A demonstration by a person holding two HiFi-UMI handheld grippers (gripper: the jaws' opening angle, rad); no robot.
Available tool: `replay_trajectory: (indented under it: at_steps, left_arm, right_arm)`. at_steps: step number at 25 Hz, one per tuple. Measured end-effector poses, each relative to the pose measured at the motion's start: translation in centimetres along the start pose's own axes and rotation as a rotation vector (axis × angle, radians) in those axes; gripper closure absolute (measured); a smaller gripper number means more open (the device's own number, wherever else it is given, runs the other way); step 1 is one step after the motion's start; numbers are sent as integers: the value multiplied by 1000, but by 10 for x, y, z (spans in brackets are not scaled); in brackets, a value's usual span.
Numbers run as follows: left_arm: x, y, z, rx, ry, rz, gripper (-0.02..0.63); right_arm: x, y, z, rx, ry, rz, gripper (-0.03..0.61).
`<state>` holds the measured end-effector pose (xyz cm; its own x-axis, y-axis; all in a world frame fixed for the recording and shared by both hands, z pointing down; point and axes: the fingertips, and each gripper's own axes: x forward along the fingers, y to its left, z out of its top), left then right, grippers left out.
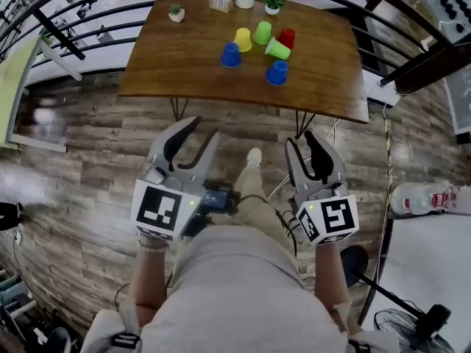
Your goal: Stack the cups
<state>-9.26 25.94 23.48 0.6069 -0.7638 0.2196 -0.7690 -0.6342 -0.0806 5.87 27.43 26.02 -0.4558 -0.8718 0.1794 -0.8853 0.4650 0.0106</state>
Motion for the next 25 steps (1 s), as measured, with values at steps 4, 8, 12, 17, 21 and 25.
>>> replay_trajectory:
  at_steps: [4, 8, 12, 17, 21, 25]
  left_arm:
    - [46, 17, 5, -20, 21, 8, 477]
    - [97, 36, 11, -13, 44, 17, 442]
    - [142, 53, 17, -44, 57, 33, 436]
    - [188, 80, 22, -65, 70, 69, 431]
    - [216, 100, 24, -30, 80, 104, 425]
    - [241, 112, 19, -32, 99, 114, 425]
  right_arm:
    - [40, -38, 7, -2, 1, 26, 440]
    - [82, -76, 14, 2, 9, 59, 440]
    - [120, -111, 18, 2, 28, 94, 440]
    - [163, -147, 19, -5, 55, 147, 440]
    - [192, -169, 18, -1, 66, 184, 440]
    - [213, -184, 14, -16, 87, 216, 440]
